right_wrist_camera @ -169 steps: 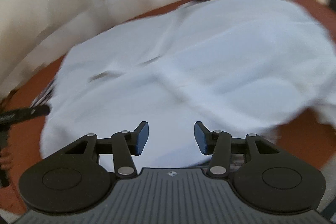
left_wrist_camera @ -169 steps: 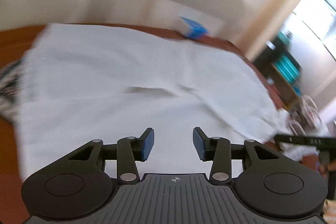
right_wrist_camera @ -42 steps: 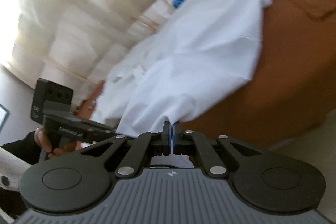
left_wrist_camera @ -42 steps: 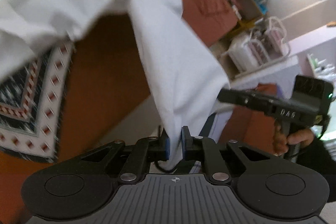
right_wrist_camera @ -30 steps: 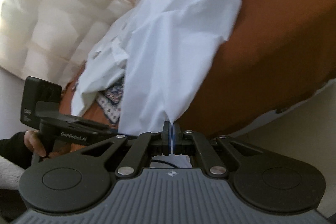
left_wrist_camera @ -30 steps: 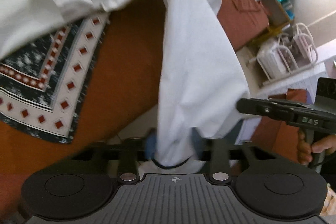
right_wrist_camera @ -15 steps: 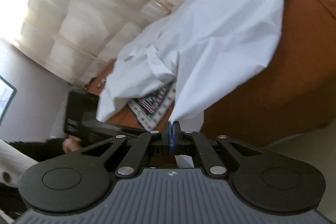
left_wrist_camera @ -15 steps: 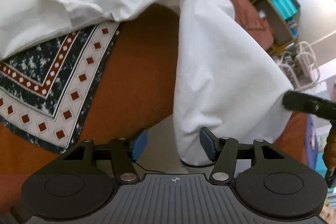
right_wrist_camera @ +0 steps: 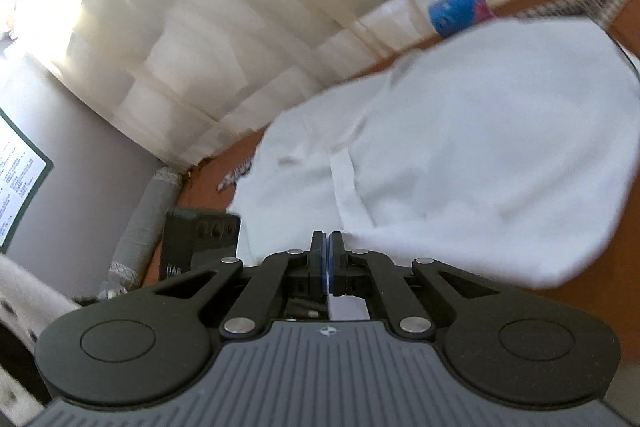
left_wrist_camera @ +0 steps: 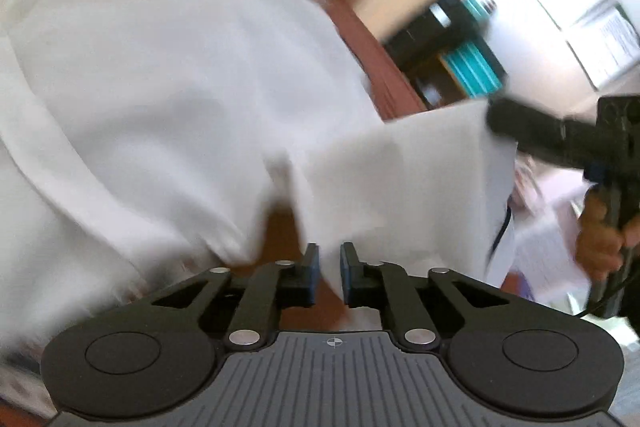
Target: Fold clothes
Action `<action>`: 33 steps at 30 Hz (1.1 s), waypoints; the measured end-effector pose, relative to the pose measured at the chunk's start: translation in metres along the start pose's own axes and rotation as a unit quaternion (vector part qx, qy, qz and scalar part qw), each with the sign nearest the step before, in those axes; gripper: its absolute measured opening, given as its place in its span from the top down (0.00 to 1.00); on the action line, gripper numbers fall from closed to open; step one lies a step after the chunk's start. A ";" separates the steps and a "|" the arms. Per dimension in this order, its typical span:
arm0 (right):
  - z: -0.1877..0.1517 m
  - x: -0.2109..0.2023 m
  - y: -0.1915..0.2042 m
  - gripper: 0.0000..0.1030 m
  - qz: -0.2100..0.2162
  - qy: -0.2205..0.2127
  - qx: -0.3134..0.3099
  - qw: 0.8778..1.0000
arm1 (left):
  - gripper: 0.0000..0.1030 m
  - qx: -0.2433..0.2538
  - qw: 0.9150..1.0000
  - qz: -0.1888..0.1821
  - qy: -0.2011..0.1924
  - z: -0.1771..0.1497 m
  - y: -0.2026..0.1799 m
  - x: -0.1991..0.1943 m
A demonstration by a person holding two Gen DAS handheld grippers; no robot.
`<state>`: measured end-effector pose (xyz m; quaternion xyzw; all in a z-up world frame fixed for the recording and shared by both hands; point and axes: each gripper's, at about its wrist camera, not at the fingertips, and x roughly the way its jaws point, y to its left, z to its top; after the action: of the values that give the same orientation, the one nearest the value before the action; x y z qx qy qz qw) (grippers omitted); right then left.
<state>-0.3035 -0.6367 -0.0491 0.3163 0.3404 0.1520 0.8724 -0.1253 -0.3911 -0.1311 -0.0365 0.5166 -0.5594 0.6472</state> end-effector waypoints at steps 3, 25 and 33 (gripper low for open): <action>0.057 0.034 -0.009 0.99 -0.004 -0.009 -0.004 1.000 | 0.56 -0.030 0.998 0.035 -0.044 0.026 0.031 -0.019; 0.087 0.084 -0.056 0.49 -0.217 0.044 -0.052 0.974 | 0.45 0.172 0.972 0.160 -0.001 0.054 0.029 0.012; 0.071 0.093 -0.079 0.47 -0.179 0.125 -0.088 0.972 | 0.34 -0.043 0.997 0.062 0.003 0.047 0.043 0.006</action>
<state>-0.1831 -0.6835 -0.1065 0.1503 0.4827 0.0610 0.8606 -0.0637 -0.4049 -0.1397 -0.0308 0.5436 -0.4953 0.6769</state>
